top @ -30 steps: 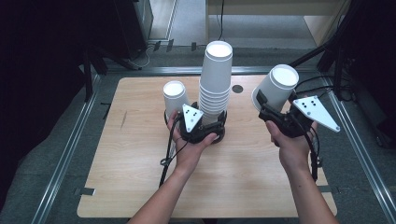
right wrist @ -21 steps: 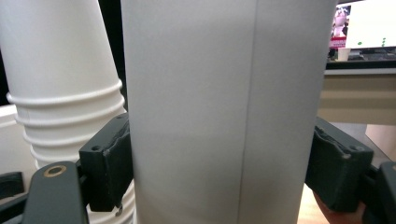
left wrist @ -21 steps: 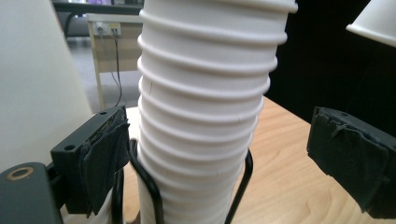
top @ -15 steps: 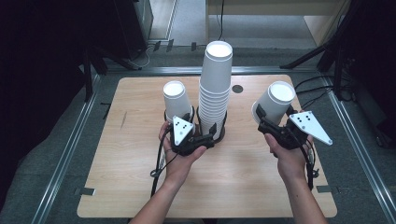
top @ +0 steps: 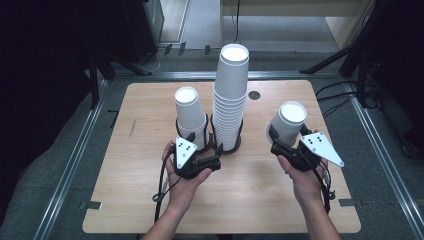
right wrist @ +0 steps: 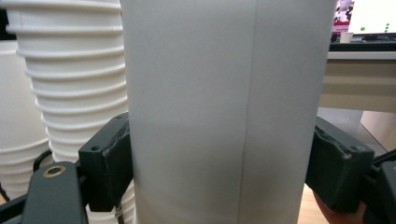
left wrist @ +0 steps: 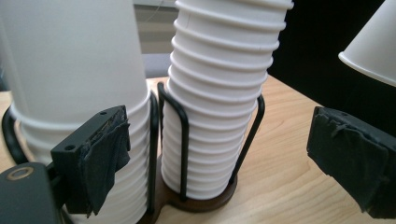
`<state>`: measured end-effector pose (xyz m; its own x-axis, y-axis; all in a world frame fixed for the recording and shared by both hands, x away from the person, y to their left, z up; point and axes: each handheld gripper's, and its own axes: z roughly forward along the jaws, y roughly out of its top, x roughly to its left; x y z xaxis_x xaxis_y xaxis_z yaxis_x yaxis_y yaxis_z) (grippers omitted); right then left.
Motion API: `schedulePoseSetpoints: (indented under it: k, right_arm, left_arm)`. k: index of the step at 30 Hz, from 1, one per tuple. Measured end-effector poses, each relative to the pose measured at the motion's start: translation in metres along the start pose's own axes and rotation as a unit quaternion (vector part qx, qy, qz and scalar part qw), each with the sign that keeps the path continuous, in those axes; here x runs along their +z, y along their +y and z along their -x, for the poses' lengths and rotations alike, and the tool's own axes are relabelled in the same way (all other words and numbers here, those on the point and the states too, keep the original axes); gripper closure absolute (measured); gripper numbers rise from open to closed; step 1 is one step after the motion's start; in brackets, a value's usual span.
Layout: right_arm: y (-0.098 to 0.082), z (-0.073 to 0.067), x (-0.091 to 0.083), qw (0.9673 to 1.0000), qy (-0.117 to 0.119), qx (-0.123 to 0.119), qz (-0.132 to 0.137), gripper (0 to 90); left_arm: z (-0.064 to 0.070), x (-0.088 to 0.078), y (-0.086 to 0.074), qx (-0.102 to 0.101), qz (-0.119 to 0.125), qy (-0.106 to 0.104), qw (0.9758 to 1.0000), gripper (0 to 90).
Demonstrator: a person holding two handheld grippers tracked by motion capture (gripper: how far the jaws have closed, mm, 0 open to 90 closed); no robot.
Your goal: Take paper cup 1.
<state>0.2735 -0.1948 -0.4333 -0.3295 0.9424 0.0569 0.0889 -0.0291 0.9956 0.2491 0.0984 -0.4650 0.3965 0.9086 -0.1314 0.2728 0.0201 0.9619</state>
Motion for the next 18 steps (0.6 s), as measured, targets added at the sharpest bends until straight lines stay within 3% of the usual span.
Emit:
schedulePoseSetpoints:
  k: [8,18]
  right_arm:
    - [-0.014,-0.004,-0.002,0.9999,0.001,-0.009,-0.013,18.8]
    - [-0.029,-0.019,-0.004,0.9984,0.010,-0.053,-0.018,18.7]
  left_arm:
    - [-0.009,-0.007,-0.007,-0.005,-0.011,-0.002,0.9999,6.2]
    - [-0.010,-0.012,-0.010,0.001,-0.015,-0.013,0.9998,6.2]
